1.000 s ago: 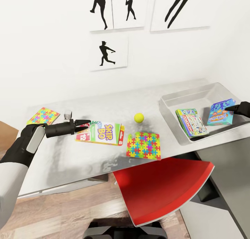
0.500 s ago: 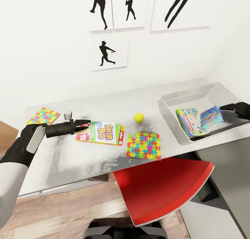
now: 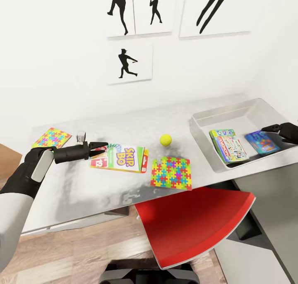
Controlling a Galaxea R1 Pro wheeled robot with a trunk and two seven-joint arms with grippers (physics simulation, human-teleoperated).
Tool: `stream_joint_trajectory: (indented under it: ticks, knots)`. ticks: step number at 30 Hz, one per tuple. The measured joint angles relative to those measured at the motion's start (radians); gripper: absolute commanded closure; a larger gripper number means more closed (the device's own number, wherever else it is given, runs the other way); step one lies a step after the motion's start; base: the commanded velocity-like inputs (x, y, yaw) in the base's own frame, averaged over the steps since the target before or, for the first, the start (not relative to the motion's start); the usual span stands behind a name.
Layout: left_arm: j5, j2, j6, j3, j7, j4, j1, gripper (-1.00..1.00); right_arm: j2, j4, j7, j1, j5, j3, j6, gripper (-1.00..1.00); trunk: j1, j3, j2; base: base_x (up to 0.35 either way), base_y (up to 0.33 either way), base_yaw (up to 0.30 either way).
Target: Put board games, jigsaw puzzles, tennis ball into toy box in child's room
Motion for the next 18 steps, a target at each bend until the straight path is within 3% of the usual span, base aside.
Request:
stream_joint_trajectory:
  ticks: [18]
  knots:
    - [0.0,-0.001,0.0,0.0,0.0,-0.002,0.003,-1.0,0.0,0.024,0.001,0.0,-0.001,0.0,0.0,-1.0,0.0,0.0,0.0,0.0,0.0,0.0]
